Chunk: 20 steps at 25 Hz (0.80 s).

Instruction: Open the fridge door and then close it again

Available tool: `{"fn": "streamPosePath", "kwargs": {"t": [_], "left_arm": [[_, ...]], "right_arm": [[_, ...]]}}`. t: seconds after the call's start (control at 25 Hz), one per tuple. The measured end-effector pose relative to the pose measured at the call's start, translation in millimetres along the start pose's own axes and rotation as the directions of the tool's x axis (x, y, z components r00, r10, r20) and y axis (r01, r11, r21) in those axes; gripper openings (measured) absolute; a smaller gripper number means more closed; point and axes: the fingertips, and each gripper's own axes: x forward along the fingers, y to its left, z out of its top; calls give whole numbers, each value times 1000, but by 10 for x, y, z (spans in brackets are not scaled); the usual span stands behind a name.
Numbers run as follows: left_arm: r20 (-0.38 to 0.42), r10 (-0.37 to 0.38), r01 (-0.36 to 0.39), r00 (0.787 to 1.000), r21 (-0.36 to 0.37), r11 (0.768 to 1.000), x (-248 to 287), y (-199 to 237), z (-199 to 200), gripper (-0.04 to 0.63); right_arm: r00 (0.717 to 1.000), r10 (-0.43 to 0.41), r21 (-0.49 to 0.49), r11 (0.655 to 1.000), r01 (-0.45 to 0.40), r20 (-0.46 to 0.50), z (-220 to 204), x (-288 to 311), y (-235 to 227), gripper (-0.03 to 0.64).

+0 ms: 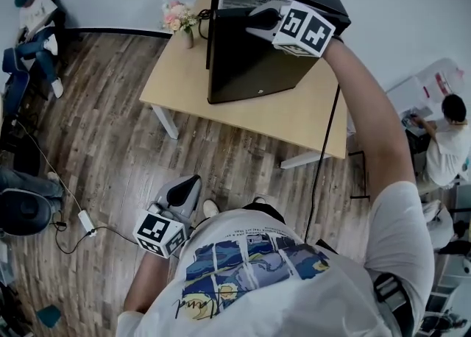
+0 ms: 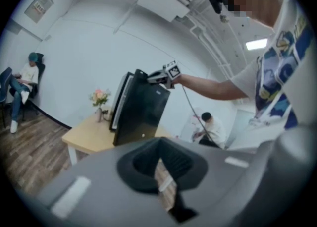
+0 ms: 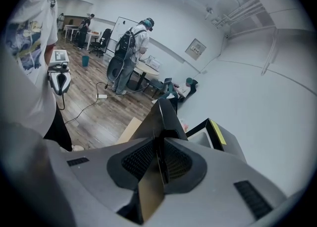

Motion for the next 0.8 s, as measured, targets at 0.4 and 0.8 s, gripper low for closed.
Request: {"fn": "streamPosePath", "kwargs": {"t": [0.4, 0.8], "left_arm": [[-13, -40, 41, 999, 25, 999, 286, -278, 59, 9], [-17, -5, 6, 1000, 32, 999, 459, -664, 69, 9]], "right_arm": [[997, 73, -92, 993, -71, 19, -8, -301, 344, 57], [988, 138, -170, 978, -125, 68, -27, -575, 667, 58]]}}
